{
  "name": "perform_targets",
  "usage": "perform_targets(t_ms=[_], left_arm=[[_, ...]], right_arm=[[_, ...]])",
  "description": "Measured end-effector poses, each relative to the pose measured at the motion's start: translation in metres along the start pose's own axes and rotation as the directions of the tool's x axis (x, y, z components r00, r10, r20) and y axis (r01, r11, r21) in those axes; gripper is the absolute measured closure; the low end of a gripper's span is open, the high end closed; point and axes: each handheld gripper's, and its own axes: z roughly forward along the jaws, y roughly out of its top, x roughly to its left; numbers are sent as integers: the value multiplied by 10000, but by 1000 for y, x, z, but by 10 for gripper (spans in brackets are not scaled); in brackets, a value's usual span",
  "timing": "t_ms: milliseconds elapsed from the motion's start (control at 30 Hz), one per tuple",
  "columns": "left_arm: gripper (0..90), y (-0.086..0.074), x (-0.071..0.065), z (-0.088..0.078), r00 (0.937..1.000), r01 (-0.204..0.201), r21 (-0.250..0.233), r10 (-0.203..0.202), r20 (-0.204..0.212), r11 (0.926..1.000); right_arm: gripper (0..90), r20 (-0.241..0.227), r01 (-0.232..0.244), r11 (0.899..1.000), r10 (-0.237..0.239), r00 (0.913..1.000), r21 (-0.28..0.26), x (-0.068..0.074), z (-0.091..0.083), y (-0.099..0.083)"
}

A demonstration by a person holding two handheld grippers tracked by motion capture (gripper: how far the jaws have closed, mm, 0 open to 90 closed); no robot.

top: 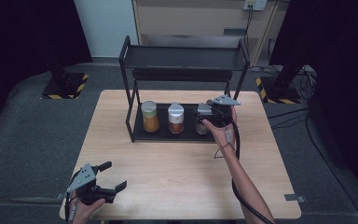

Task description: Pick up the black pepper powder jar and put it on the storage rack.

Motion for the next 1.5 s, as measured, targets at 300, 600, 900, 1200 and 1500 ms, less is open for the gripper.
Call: perform_targets(t_ms=[300,600,900,1200,1500], left_arm=[[7,0,1,1,9999,98,2,-98,20,10000],[7,0,3,3,9998,162,12,-162,75,9999],[8,-1,4,4,9999,139,-3,-139,100,9999],[7,-1,2,3,9999,65,8,-65,77,10000],[7,-1,3,3,9999,81,-9,-81,73,10000]], right_arm=[[66,-358,420,9985,-432,9984,-355,7,-22,13],[64,-1002,739,9946,-810,9917,-727,14,-46,13],[64,-1595,807,9900,-987,9822,-1159,18,-71,10],[64,-2044,808,9885,-1060,9731,-1280,18,-88,7],[64,-2056,966,9881,-1199,9713,-1198,18,-113,-2]])
